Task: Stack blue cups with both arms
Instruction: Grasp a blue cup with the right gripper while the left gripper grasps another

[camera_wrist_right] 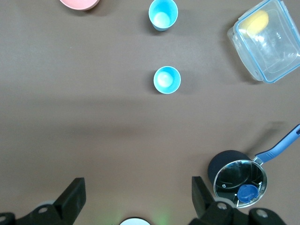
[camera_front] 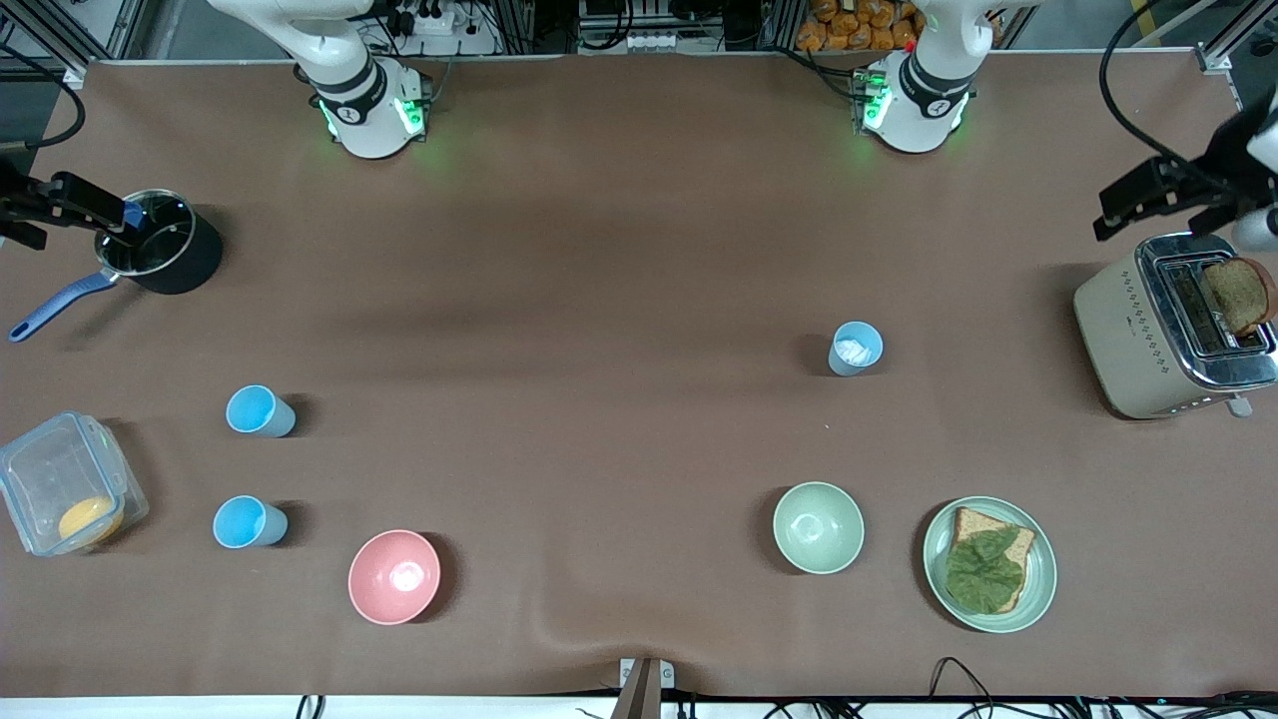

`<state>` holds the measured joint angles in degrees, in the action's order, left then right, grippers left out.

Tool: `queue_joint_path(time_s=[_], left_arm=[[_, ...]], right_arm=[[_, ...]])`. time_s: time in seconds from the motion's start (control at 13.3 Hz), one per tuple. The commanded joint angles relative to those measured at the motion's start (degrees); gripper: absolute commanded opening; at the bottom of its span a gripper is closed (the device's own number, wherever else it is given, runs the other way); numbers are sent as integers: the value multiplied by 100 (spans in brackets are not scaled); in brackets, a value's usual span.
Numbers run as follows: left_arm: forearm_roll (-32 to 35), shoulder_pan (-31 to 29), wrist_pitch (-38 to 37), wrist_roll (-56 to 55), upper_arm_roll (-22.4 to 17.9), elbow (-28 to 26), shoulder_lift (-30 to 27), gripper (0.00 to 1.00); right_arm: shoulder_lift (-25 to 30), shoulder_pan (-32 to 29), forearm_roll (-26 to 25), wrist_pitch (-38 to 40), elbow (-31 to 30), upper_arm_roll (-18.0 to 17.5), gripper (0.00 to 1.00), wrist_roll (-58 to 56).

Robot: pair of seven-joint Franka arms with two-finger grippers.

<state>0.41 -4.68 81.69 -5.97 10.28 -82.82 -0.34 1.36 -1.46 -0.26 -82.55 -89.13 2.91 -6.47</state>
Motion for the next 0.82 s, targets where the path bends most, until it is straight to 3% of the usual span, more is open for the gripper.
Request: queue_joint_path(time_s=[0.0,0.38,0.6,0.75], left_arm=[[161,-42,-65,-1,80,-112,-81,100],[487,-24,-48,-9,132,-268,7,100],[399,-24,932,-158,324,-1461,-220,100],[390,-7,1846,-351,413,-2707,-571,100]], right_arm=[[119,23,-18,81,-51,17,100,-38],[101,23,-18,203,-43,17,100,-3],[22,-47,-18,310,1,52,100,-21],[-223,-160,-53,344,-7,70,100,-3]])
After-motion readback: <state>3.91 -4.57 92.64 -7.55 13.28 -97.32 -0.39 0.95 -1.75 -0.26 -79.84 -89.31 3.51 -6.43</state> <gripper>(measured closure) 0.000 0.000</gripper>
